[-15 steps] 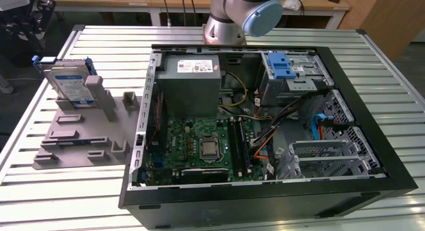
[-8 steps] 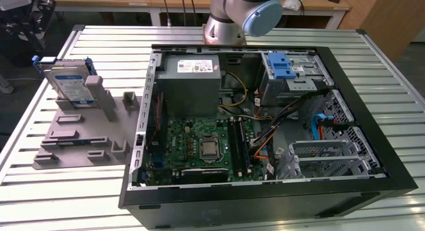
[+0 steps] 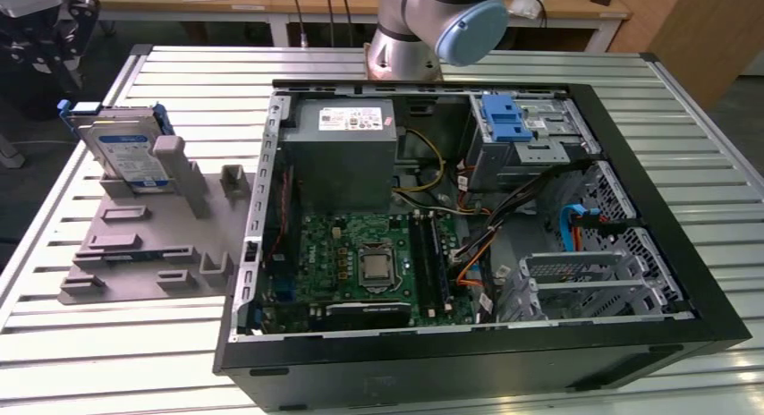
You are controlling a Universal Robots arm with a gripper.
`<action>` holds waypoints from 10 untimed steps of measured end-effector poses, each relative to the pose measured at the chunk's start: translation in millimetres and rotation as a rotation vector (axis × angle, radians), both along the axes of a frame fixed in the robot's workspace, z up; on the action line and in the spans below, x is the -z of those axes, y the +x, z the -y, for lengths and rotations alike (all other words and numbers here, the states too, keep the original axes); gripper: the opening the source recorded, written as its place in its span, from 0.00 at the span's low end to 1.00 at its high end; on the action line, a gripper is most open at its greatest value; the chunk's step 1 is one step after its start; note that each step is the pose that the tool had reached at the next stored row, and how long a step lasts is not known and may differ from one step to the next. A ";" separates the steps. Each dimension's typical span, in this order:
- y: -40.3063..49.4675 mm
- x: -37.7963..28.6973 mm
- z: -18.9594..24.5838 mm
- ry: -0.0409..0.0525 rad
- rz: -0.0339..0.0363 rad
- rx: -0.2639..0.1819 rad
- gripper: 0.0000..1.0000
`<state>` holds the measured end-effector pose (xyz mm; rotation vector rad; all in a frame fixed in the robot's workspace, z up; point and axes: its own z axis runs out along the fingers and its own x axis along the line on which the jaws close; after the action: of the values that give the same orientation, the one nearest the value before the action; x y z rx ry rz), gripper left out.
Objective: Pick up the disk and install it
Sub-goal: 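Pick up the disk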
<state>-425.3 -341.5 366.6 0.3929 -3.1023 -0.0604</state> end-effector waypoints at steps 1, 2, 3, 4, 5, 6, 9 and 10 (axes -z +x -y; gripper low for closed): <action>0.0 0.0 0.0 0.0000 0.0008 -0.009 0.11; 0.0 0.0 0.0 0.0000 0.0015 -0.017 0.11; 0.0 0.0 0.0 0.0000 0.0023 -0.026 0.11; 0.0 0.0 0.0 0.0000 0.0028 -0.034 0.11; 0.0 0.0 0.0 0.0000 0.0034 -0.044 0.11; 0.0 0.0 0.0 0.0000 0.0039 -0.055 0.11; 0.0 0.1 0.0 0.0001 0.0043 -0.090 0.11; 0.0 0.1 0.0 0.0001 0.0045 -0.099 0.11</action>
<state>-425.3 -341.4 366.5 0.5459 -3.0817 -0.0586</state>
